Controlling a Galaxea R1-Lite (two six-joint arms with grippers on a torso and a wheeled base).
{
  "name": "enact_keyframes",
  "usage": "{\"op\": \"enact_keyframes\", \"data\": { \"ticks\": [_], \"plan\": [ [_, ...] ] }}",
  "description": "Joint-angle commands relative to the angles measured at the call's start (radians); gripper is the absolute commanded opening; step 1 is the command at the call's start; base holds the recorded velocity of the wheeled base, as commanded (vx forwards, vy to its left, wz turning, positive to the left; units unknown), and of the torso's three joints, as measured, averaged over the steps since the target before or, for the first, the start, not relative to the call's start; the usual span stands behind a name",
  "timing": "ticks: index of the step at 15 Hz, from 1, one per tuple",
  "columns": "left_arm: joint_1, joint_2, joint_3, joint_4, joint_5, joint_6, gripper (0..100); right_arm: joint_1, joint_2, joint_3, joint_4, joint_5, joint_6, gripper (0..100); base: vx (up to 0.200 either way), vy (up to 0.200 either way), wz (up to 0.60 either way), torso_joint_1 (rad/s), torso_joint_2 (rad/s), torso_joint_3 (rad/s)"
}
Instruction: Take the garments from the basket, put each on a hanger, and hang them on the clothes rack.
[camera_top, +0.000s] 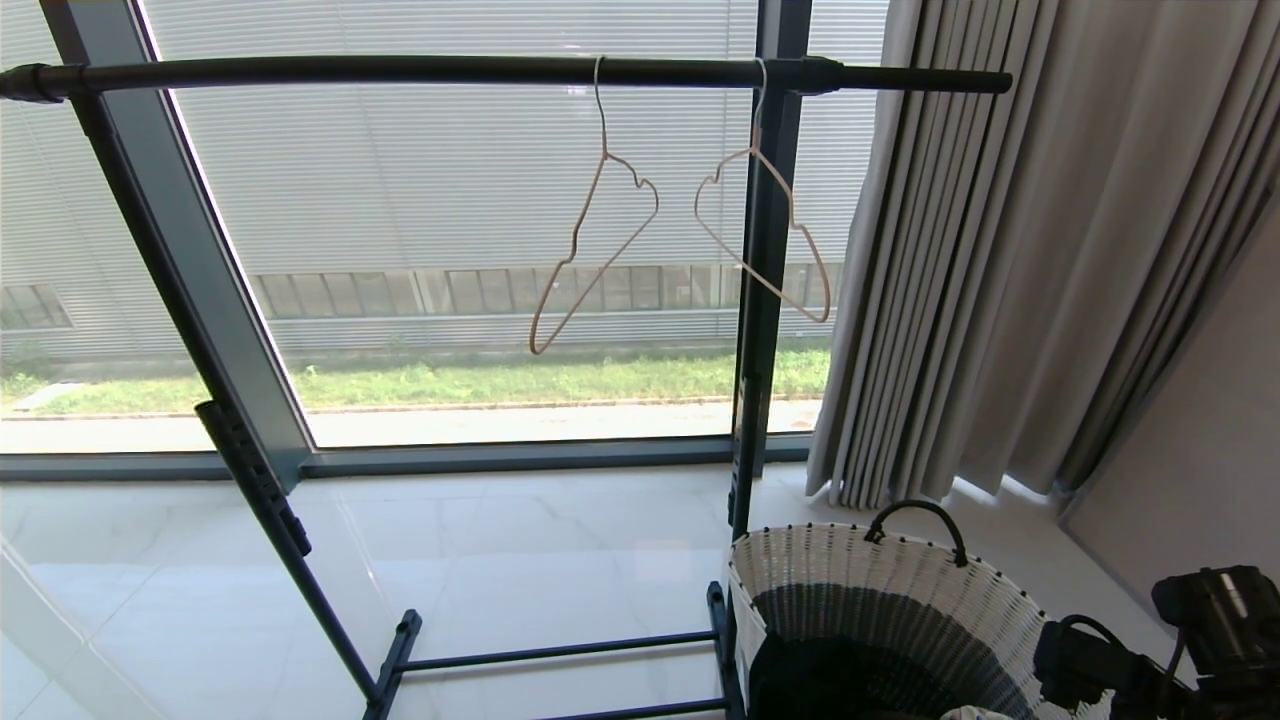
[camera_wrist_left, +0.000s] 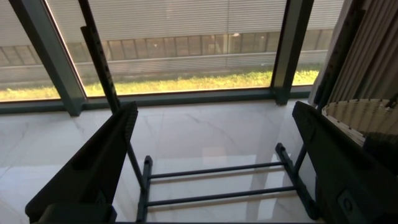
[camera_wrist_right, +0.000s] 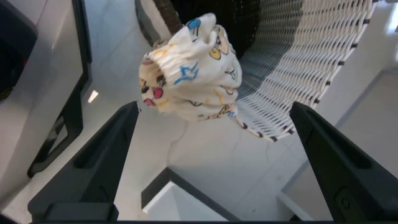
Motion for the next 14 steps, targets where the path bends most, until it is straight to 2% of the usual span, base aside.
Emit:
{"op": "enact_keyframes", "data": {
  "ticks": [1,3,11,14],
  "plan": [
    [0.0,0.0,0.0,0.001,0.0,0.0,100,0.006,0.102,0.0,-0.033,0.007,0.0,100,0.0,0.0,0.0,0.0,0.0,0.0],
    [0.0,0.0,0.0,-0.001,0.0,0.0,100,0.023,0.16,-0.026,-0.087,0.011,0.0,100,0.0,0.0,0.0,0.0,0.0,0.0],
    [0.0,0.0,0.0,-0.001,0.0,0.0,100,0.027,0.234,-0.068,-0.091,0.002,-0.002,100,0.0,0.0,0.0,0.0,0.0,0.0],
    [0.0,0.0,0.0,0.001,0.0,0.0,100,0.027,0.297,-0.057,-0.208,-0.007,-0.004,100,0.0,0.0,0.0,0.0,0.0,0.0]
  ]
}}
